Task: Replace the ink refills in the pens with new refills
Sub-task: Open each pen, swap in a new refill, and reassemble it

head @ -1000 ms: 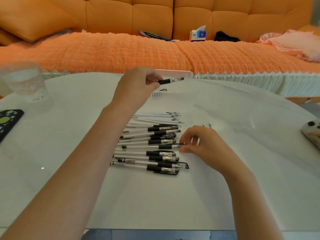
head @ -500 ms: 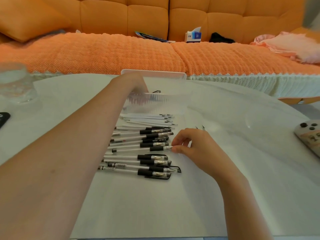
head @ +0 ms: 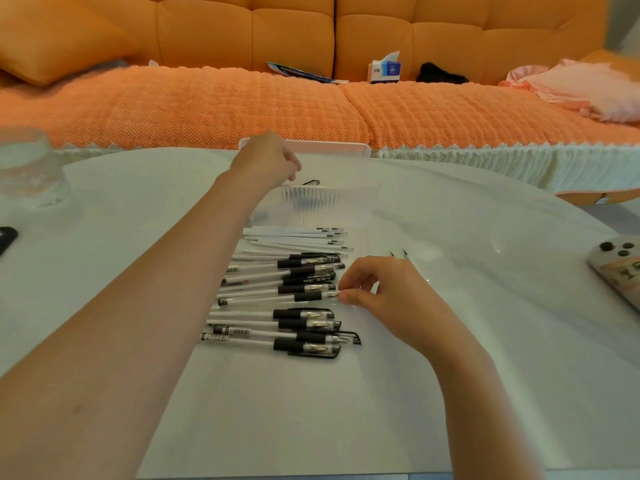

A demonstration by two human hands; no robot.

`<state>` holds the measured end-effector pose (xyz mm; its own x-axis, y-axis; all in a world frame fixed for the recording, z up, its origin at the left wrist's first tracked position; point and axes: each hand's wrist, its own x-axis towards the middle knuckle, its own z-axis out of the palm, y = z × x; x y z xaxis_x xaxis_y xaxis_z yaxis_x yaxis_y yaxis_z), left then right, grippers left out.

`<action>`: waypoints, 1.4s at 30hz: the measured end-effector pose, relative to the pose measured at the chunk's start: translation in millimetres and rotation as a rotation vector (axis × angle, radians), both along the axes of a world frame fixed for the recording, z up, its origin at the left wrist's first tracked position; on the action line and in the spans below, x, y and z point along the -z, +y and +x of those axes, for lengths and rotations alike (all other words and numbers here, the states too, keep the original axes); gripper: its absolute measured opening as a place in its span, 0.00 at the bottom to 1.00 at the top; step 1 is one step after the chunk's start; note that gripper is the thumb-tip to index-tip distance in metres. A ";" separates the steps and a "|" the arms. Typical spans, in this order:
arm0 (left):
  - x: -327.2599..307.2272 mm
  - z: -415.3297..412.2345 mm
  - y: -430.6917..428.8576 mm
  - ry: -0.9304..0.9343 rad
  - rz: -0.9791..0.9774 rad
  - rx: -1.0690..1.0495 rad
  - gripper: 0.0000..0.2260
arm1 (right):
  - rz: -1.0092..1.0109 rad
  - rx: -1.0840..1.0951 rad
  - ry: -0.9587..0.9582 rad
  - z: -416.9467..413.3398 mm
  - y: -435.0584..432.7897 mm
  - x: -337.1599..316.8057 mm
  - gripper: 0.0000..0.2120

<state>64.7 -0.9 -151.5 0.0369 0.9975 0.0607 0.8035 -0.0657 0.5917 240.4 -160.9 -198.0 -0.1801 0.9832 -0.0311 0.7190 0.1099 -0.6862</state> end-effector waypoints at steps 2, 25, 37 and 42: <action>-5.3 2.8 -15.8 -0.036 0.076 0.020 0.07 | 0.012 0.001 0.010 0.9 0.1 -1.2 0.03; 33.9 2.8 -164.0 -0.032 0.153 0.144 0.09 | 0.130 0.079 0.327 -2.9 0.0 -13.4 0.02; 36.1 -0.6 -165.1 0.086 0.186 0.106 0.16 | 0.128 0.052 0.387 -6.2 1.2 -11.8 0.04; 35.3 -3.2 -164.2 0.101 0.202 0.082 0.18 | 0.160 0.051 0.396 -8.3 0.1 -14.1 0.04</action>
<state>61.5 -165.1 -186.8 0.1335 0.9588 0.2507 0.8452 -0.2423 0.4764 232.1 -160.8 -184.0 -0.0987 0.9780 0.1840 0.4107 0.2084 -0.8877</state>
